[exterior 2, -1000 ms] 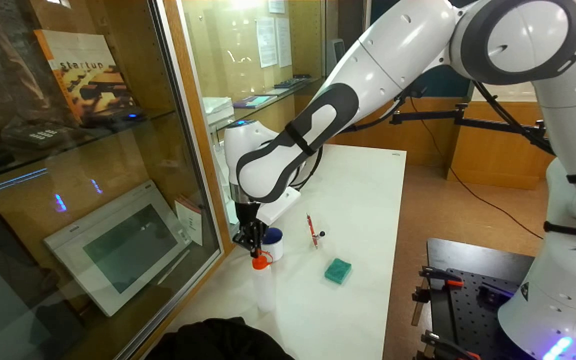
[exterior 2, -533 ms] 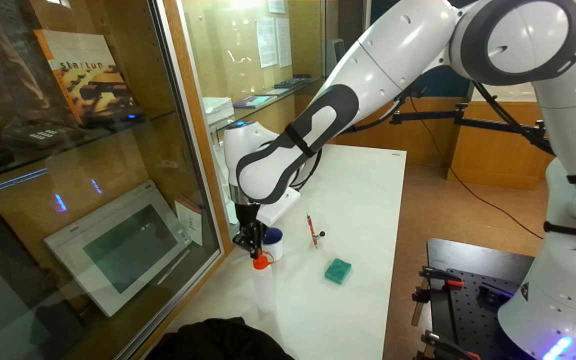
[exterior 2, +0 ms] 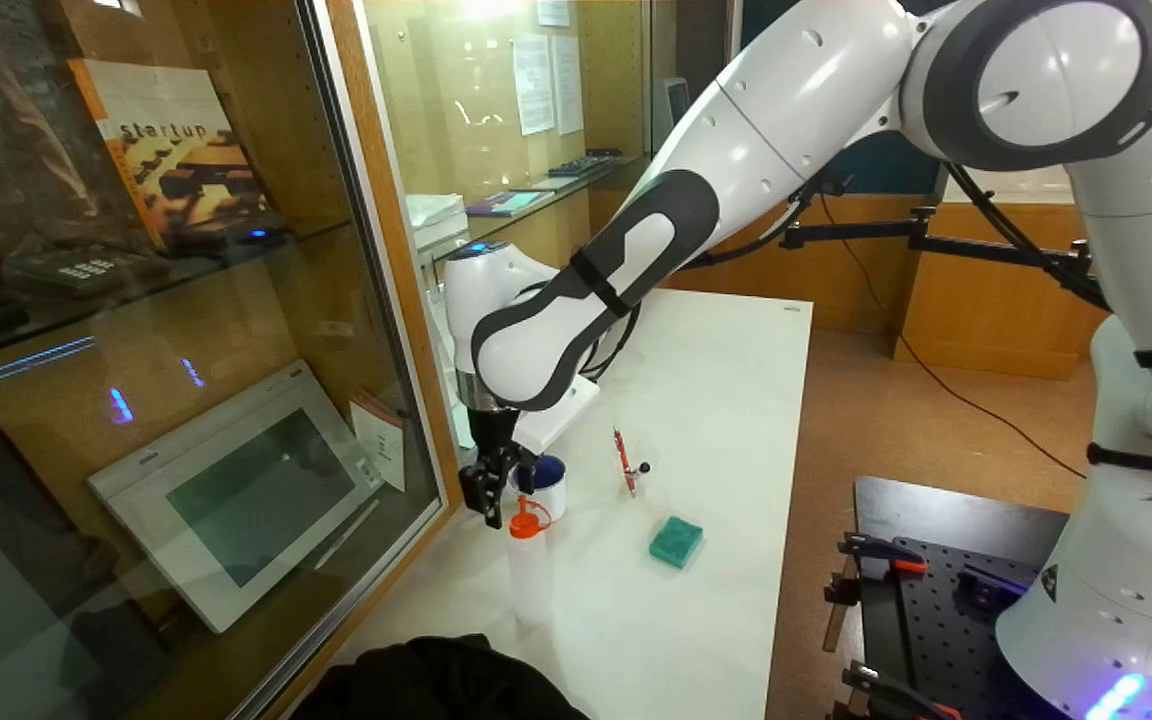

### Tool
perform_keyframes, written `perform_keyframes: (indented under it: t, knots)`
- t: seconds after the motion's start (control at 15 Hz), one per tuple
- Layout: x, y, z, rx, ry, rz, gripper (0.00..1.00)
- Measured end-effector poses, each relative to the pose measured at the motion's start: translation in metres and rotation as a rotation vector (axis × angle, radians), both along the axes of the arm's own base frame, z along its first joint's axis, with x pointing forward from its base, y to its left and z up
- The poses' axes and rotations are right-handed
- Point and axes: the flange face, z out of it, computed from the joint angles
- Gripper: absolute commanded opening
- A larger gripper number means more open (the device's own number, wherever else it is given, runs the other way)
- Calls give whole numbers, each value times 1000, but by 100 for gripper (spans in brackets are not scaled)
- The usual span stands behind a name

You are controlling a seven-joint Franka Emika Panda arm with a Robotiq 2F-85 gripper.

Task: Cover the white bottle with the red lid and then transfer the marker from the cup to the mug

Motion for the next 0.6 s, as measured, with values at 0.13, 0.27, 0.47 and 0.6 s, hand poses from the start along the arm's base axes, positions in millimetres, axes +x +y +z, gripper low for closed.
perform_keyframes:
  t: [0.13, 0.27, 0.47, 0.6]
  knots:
    - [1, 1, 8, 1, -12, 2, 100]
    - [-1, 3, 23, 5, -30, 3, 100]
    - [-12, 3, 50, 7, -57, 4, 100]
    - [-26, 1, 66, 7, -66, -18, 100]
